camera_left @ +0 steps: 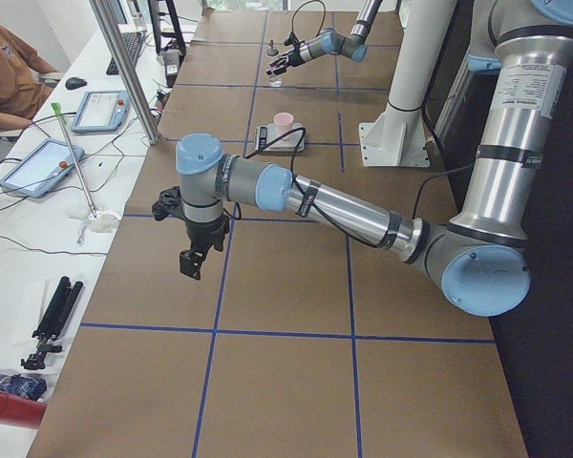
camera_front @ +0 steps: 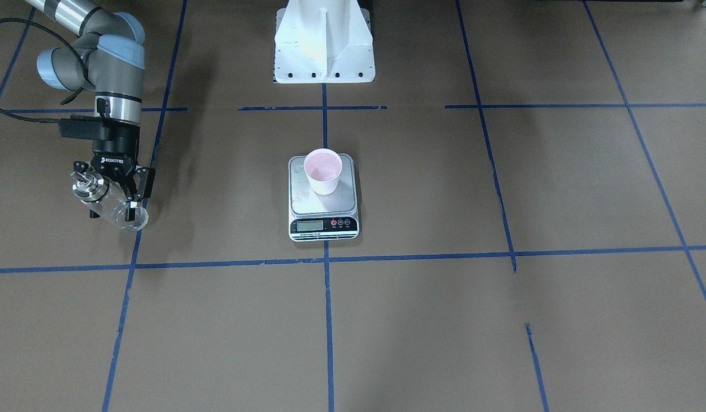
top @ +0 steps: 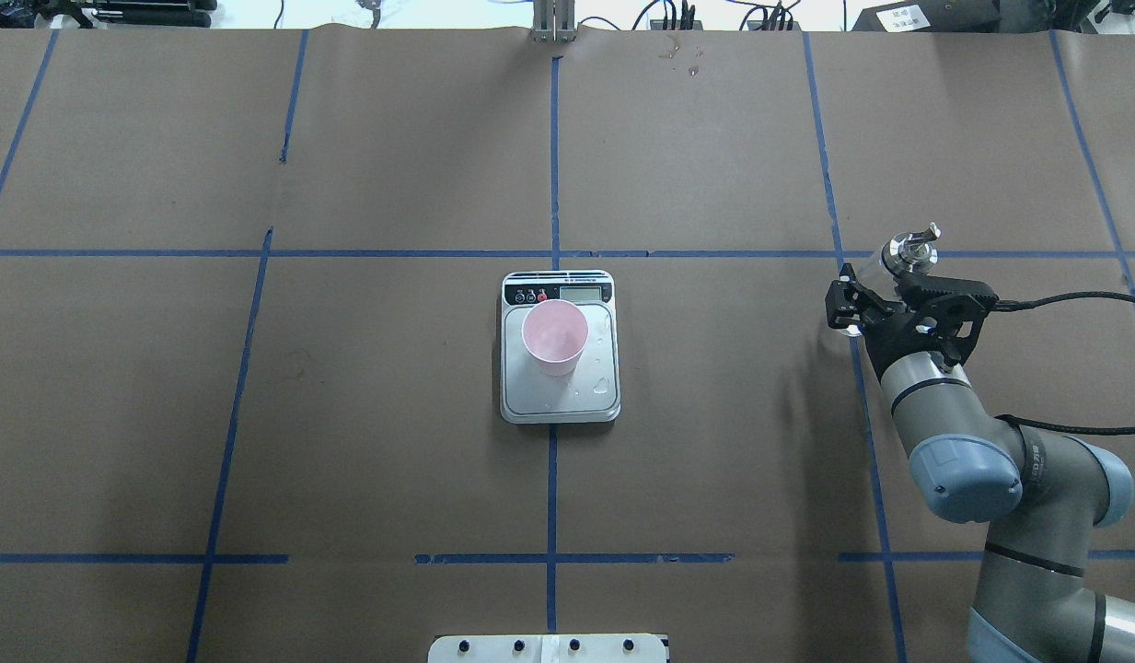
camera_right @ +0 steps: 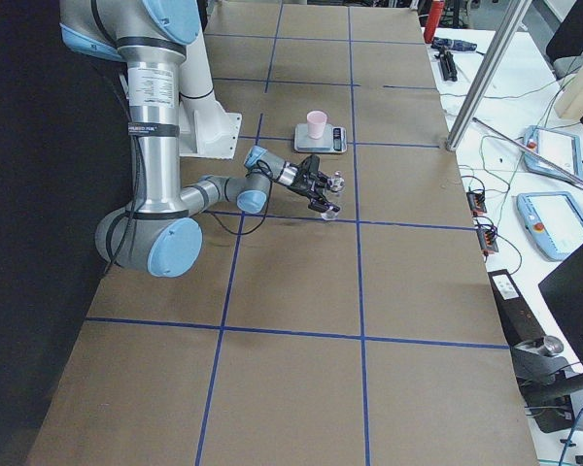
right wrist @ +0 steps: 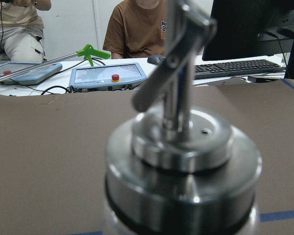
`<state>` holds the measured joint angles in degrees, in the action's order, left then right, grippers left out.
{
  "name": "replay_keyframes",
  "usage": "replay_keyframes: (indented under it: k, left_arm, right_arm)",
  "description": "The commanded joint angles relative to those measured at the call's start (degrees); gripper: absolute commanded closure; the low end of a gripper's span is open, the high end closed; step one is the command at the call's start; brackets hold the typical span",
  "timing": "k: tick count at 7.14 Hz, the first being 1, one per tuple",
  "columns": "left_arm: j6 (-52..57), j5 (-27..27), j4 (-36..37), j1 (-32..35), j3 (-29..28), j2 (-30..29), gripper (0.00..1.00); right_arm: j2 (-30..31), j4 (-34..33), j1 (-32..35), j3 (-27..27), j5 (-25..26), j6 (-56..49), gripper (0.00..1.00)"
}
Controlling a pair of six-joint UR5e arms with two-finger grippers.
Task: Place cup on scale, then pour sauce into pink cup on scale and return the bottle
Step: 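Carry the bottle back toward its original spot with the right gripper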
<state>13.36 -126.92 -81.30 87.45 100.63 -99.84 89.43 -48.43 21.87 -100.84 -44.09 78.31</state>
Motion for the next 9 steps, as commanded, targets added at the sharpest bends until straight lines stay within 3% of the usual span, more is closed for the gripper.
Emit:
replay_keyframes:
  k: [1,9]
  left_arm:
    - [0.0,0.0,0.0,0.0,0.0,0.0,0.00]
    - [0.0,0.0,-0.1,-0.1,0.0,0.0,0.00]
  right_arm:
    - [0.2,-0.1,-0.4,0.0,0.0,0.0,1.00]
    - [0.9,-0.1,-0.9,0.8,-0.4,0.0,1.00]
